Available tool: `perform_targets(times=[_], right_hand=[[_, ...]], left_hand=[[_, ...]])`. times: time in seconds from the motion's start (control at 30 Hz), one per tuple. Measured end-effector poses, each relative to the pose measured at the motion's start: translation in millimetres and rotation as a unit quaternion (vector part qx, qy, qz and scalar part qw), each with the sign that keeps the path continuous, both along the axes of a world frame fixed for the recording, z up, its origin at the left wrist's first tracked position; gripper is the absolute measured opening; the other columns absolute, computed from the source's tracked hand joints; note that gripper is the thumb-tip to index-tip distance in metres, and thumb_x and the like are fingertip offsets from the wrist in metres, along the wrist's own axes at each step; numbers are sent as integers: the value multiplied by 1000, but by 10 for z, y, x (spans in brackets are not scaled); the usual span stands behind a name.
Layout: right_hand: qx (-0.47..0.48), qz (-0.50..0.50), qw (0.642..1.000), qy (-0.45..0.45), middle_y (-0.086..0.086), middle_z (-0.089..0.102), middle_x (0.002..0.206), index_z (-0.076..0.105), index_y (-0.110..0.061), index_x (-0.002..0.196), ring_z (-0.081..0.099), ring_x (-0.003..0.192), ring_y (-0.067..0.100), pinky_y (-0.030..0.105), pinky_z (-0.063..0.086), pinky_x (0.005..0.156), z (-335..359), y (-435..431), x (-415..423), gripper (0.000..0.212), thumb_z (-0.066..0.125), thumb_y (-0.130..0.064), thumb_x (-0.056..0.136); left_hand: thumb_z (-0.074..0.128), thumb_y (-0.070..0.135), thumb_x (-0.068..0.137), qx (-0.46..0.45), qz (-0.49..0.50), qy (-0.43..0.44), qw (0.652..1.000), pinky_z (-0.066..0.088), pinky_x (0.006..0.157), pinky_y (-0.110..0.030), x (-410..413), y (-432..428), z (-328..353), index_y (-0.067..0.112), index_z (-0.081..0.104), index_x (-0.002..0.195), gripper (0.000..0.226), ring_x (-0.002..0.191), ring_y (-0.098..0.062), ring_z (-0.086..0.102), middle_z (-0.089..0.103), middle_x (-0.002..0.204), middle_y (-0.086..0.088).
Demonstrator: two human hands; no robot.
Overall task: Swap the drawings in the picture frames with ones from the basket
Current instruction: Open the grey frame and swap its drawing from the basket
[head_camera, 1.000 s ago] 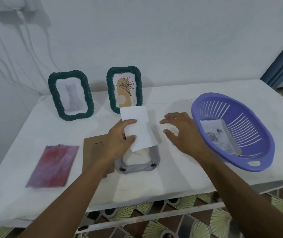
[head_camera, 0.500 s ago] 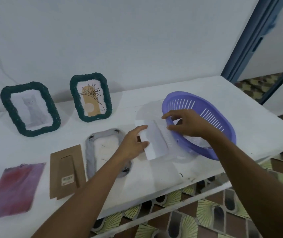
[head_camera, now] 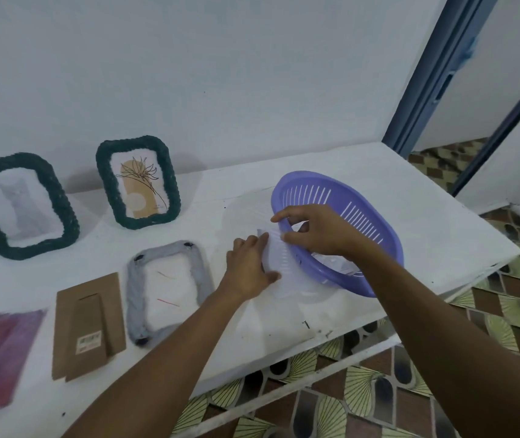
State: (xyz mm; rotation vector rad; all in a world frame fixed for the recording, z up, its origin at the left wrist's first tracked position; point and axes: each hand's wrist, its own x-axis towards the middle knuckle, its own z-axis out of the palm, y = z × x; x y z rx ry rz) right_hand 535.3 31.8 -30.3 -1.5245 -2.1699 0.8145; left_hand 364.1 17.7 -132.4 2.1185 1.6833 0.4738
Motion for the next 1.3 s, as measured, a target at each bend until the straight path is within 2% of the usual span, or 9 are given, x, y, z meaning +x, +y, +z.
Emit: perform_targets(times=[0.1,0.27,0.47,0.63,0.7,0.83,0.93,1.13,1.3], right_hand=[[22,14,1000,-8,-1,64,118,62,-31,121,63,77,10,13,51,55,-62,18,-14,36,69,-24,86],[21,31,999,-4,-1,65,114,61,-32,123,67,80,16,16,55,55,-191,70,-7,37,69,-28,87],[1,-20,997,68,-4,73,99,62,-28,121,70,78,9,33,61,66,-188,161,142,29,59,-26,93],[29,-60,993,-102,0,69,108,60,-26,121,66,91,16,33,53,83,-334,251,297,36,67,-35,87],[4,-61,983,-173,2,66,116,57,-26,125,63,99,22,38,52,87,-435,263,285,47,69,-43,82],[15,-55,971,-234,1,61,117,53,-25,126,58,101,23,41,53,85,-538,280,194,63,68,-57,74],[41,-54,963,-261,0,61,111,53,-26,122,58,95,23,40,54,81,-565,287,154,61,66,-61,73],[53,-66,960,-265,1,62,116,48,-26,129,60,99,24,41,55,84,-584,280,166,64,72,-48,74],[29,-68,966,-246,1,60,120,46,-27,129,58,101,23,41,54,86,-607,277,173,73,73,-58,68]], left_hand=[[64,62,78,-2,10,71,997,23,106,-43,-21,4,-26,30,32,147,82,136,-28,17,23,150,-5],[53,68,82,-26,9,76,997,12,113,-46,-79,4,-66,39,31,146,74,144,-29,-2,-1,159,-7],[62,44,88,-15,58,-98,993,29,109,-40,-136,51,50,25,43,142,60,136,-24,30,38,147,-1],[50,34,99,-23,90,-345,934,40,81,-11,-88,-5,315,30,42,140,42,103,3,54,59,123,8],[53,38,97,-7,73,-351,933,42,79,-9,-19,-17,399,32,41,141,47,101,2,56,59,116,13],[66,32,90,37,43,-310,949,51,90,-30,47,-12,383,21,55,132,45,105,-9,57,62,125,4],[68,30,88,54,46,-293,954,48,90,-27,38,-11,351,19,57,130,45,105,-8,55,61,126,2],[68,31,88,58,49,-288,955,46,92,-27,59,-8,361,19,56,131,47,109,-9,53,60,128,2],[68,34,88,57,51,-284,956,49,95,-32,49,0,322,20,56,132,48,111,-10,53,59,129,2]])
